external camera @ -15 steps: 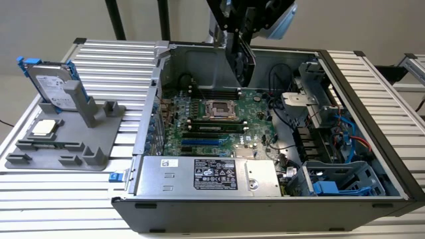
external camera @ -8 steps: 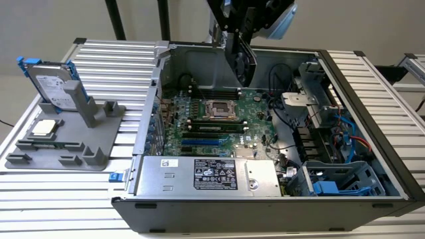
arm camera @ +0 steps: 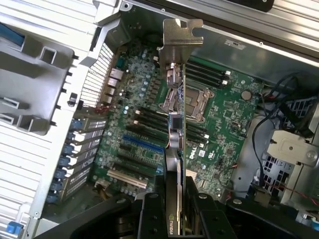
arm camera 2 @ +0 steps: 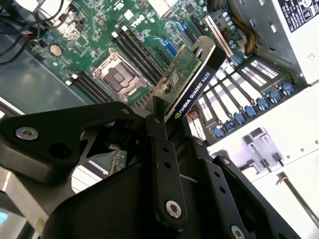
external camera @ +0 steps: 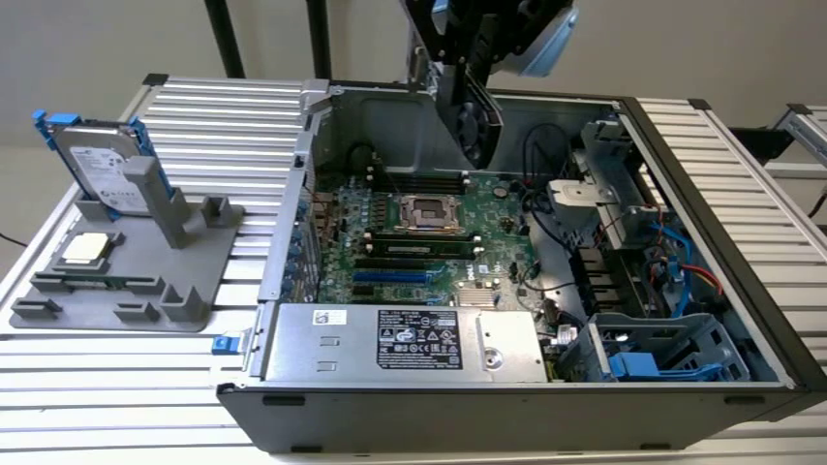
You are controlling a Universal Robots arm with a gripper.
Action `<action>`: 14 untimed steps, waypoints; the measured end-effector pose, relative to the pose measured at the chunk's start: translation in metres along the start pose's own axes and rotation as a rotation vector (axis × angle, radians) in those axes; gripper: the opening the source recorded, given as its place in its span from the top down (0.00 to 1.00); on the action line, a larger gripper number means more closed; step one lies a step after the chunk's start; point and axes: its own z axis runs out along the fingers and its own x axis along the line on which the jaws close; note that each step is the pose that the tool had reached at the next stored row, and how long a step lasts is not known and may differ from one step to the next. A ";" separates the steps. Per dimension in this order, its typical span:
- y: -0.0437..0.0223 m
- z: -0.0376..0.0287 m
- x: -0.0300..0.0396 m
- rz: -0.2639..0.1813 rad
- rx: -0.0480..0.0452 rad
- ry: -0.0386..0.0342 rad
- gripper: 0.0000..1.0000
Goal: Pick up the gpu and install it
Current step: 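Insert the gpu into the slot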
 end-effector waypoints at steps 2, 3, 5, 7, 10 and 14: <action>0.0000 0.0000 0.0000 -0.011 0.0003 0.0005 1.00; 0.0000 0.0000 0.0000 -0.017 0.0003 0.0007 1.00; 0.0000 0.0000 0.0000 -0.028 0.0006 0.0012 1.00; 0.0000 0.0000 0.0000 -0.040 0.0009 0.0017 1.00; 0.0000 0.0000 0.0000 -0.057 0.0012 0.0024 1.00; 0.0000 0.0000 0.0000 -0.079 0.0017 0.0033 1.00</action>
